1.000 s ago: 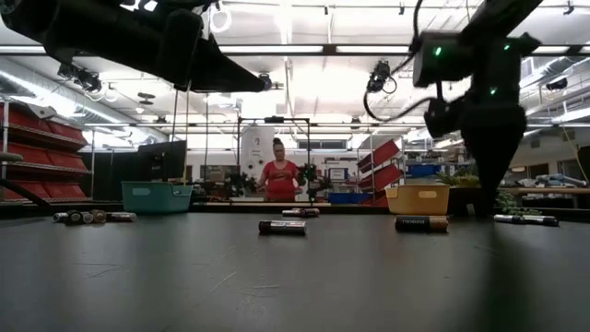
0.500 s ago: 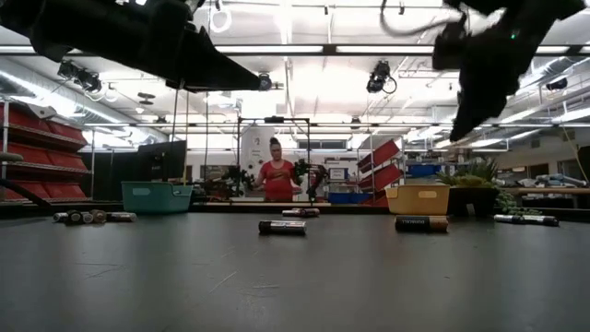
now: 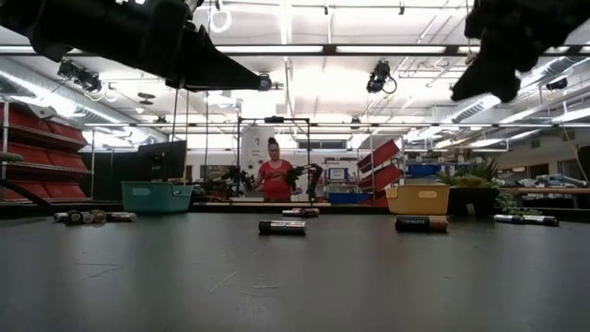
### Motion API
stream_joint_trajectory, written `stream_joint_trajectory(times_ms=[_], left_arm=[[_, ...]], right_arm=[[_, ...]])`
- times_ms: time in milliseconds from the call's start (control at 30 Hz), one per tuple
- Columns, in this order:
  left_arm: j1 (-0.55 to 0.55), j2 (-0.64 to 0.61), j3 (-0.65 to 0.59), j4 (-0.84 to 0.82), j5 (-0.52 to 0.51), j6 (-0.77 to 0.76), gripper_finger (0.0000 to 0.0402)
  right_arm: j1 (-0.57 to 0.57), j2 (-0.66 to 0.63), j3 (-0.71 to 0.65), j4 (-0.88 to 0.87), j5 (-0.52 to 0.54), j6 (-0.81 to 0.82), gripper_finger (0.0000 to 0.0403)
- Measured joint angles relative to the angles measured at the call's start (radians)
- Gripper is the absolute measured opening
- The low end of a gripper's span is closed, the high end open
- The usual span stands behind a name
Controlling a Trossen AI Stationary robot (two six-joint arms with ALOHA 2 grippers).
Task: Sort batteries
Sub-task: Put the silver battery into the blue bin
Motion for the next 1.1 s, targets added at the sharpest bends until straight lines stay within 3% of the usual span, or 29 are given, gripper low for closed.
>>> stream_joint_trajectory(times_ms=[300,467,533,633,767,900,967,1100], left_arm=[[0.0,0.0,0.0,-0.002,0.0,0.0,0.0133],[0.0,0.0,0.0,-0.002,0.0,0.0,0.0133],[0.0,0.0,0.0,-0.002,0.0,0.0,0.0133],[0.0,0.0,0.0,0.004,0.0,0.0,0.0133],[0.0,0.0,0.0,0.006,0.0,0.0,0.0133],[0.0,0.0,0.0,0.006,0.0,0.001,0.0133],[0.0,0.0,0.0,0.006,-0.001,0.001,0.0133],[0.0,0.0,0.0,0.006,0.0,0.0,0.0133]], right_arm=[[0.002,-0.097,-0.327,0.517,-0.107,0.057,0.0103],[0.047,-0.101,-0.477,0.804,-0.298,0.165,0.0103],[0.094,-0.1,-0.511,0.89,-0.308,0.22,0.0103],[0.191,-0.099,-0.523,0.91,-0.204,0.26,0.01],[0.344,-0.067,-0.522,0.899,0.05,0.291,0.0086],[0.485,0.008,-0.522,0.837,0.293,0.454,0.0073],[0.544,0.053,-0.522,0.819,0.363,0.547,0.0068],[0.615,0.119,-0.498,0.799,0.401,0.633,0.0066]])
